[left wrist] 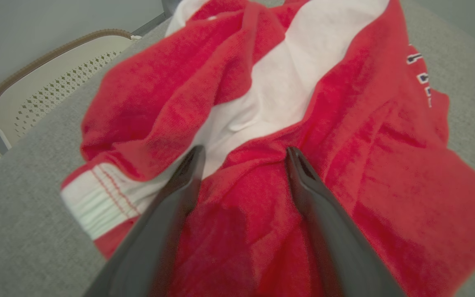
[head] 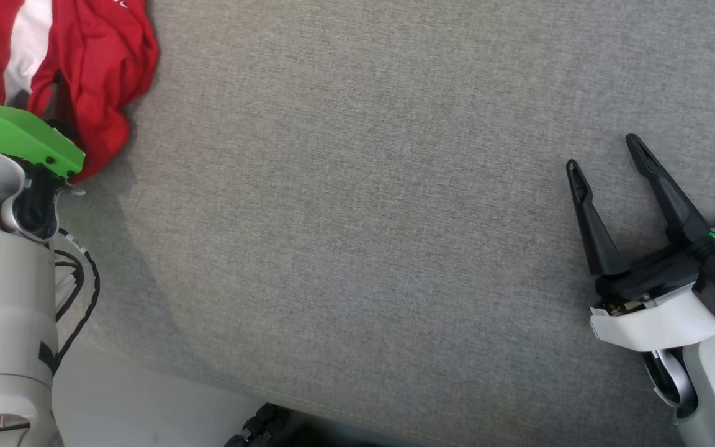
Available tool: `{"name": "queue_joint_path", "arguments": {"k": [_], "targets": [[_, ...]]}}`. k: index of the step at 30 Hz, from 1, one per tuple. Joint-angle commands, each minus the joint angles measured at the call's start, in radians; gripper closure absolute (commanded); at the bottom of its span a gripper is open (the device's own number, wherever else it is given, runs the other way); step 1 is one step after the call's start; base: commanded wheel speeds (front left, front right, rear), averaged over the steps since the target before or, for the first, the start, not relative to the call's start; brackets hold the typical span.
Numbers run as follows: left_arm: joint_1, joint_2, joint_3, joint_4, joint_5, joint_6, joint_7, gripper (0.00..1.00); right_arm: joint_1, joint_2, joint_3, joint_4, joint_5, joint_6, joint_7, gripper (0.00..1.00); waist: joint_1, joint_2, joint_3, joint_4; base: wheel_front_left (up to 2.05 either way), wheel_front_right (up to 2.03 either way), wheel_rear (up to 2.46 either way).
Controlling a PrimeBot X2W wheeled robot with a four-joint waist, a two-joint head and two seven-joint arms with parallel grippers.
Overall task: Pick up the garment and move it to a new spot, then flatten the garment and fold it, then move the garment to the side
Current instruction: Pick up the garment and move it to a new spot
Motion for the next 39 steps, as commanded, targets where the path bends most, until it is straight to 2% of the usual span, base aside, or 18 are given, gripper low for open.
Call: {"name": "queue_joint_path", "arguments": {"k": [1, 2, 3, 12, 19, 20, 24, 29, 33, 39], "targets": [[0.017, 0.012, -0.015, -0.005, -0.016, -0.002, -0.01, 0.27, 0.021, -0.018, -0.024, 0.073, -0.004, -0.005, 0.017, 0.0, -0.0001, 0.0, 0.007, -0.016, 0.0, 0.0, 0.0], [0.022, 0.022, -0.022, -0.009, -0.028, -0.002, -0.027, 0.94, 0.023, -0.017, -0.027, 0.072, -0.004, -0.005, 0.017, 0.0, -0.0001, 0.0, 0.005, -0.018, 0.0, 0.0, 0.0], [0.027, 0.032, -0.035, -0.014, -0.038, -0.002, -0.045, 1.0, 0.023, -0.016, -0.028, 0.071, -0.005, -0.005, 0.017, 0.0, -0.0001, 0.0, 0.0, -0.022, 0.0, 0.0, 0.0], [0.062, 0.137, -0.115, -0.069, -0.036, -0.002, -0.295, 1.0, 0.002, 0.047, 0.01, 0.058, 0.009, -0.003, 0.011, 0.0, -0.0001, 0.0, -0.112, -0.086, 0.0, 0.0, 0.0], [0.109, 0.192, -0.154, -0.197, 0.025, -0.002, -0.34, 1.0, 0.02, 0.117, 0.019, 0.072, 0.024, -0.003, 0.009, 0.0, -0.0001, 0.0, -0.252, -0.165, 0.0, 0.0, 0.0], [0.127, 0.2, -0.167, -0.245, 0.038, -0.002, -0.341, 1.0, 0.029, 0.135, 0.017, 0.077, 0.026, -0.003, 0.009, 0.0, -0.0001, 0.0, -0.298, -0.192, 0.0, 0.0, 0.0], [0.168, 0.226, -0.192, -0.356, 0.065, 0.008, -0.304, 1.0, 0.044, 0.171, 0.012, 0.073, 0.03, -0.003, 0.009, 0.0, -0.0001, 0.0, -0.39, -0.262, 0.0, 0.0, 0.0], [0.225, 0.247, -0.214, -0.558, 0.065, 0.04, -0.203, 1.0, 0.054, 0.204, -0.001, 0.053, 0.026, -0.003, 0.009, 0.0, -0.0001, 0.0, -0.472, -0.37, 0.0, 0.0, 0.0], [0.27, 0.257, -0.225, -0.736, 0.056, 0.077, -0.122, 1.0, 0.063, 0.218, -0.009, 0.037, 0.019, -0.003, 0.009, 0.0, -0.0001, 0.0, -0.498, -0.456, 0.0, 0.0, 0.0], [0.315, 0.228, -0.268, -0.938, 0.056, 0.122, -0.03, 1.0, 0.08, 0.237, -0.03, 0.031, 0.011, -0.003, 0.009, 0.0, -0.0001, 0.0, -0.501, -0.558, 0.0, 0.0, 0.0]]}}
